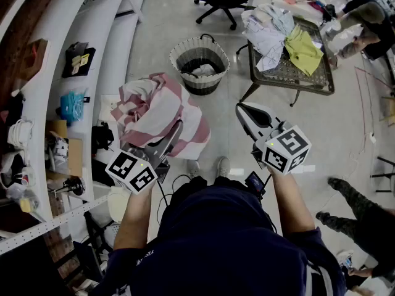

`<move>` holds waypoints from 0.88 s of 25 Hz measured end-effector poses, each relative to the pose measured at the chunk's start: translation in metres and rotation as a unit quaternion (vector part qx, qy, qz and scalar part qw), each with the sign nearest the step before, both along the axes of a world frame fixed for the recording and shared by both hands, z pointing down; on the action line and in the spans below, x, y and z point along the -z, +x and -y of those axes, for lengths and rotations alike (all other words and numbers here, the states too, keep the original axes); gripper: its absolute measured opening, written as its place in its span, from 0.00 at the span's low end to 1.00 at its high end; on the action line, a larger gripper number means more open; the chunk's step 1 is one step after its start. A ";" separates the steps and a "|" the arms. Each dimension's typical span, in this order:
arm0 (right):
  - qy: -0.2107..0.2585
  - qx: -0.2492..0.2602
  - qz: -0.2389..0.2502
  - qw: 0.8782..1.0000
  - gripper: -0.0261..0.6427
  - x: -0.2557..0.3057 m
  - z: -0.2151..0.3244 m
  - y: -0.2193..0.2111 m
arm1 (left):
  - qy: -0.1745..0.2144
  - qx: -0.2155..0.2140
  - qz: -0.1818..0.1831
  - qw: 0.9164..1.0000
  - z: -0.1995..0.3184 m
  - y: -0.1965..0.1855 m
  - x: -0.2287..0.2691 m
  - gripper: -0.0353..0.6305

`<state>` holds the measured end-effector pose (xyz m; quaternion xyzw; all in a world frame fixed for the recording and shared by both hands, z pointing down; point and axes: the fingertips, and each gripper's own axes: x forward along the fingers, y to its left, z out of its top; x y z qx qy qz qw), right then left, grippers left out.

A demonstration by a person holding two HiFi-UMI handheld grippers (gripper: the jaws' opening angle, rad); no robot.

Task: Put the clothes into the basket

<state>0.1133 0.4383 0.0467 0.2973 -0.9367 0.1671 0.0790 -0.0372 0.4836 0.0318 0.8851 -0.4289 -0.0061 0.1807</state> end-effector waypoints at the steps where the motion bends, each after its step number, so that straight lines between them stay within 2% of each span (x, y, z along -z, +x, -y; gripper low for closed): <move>1: 0.000 0.000 0.000 1.000 0.05 0.000 -0.001 0.001 | 0.000 0.000 0.000 1.000 -0.001 0.001 0.000 0.29; 11: -0.001 -0.010 0.013 1.000 0.05 0.000 -0.001 0.017 | -0.001 0.005 0.000 1.000 -0.004 0.009 0.001 0.29; 22: 0.008 -0.011 0.027 1.000 0.05 0.007 0.007 0.069 | 0.009 0.044 0.002 0.999 -0.004 0.033 0.009 0.29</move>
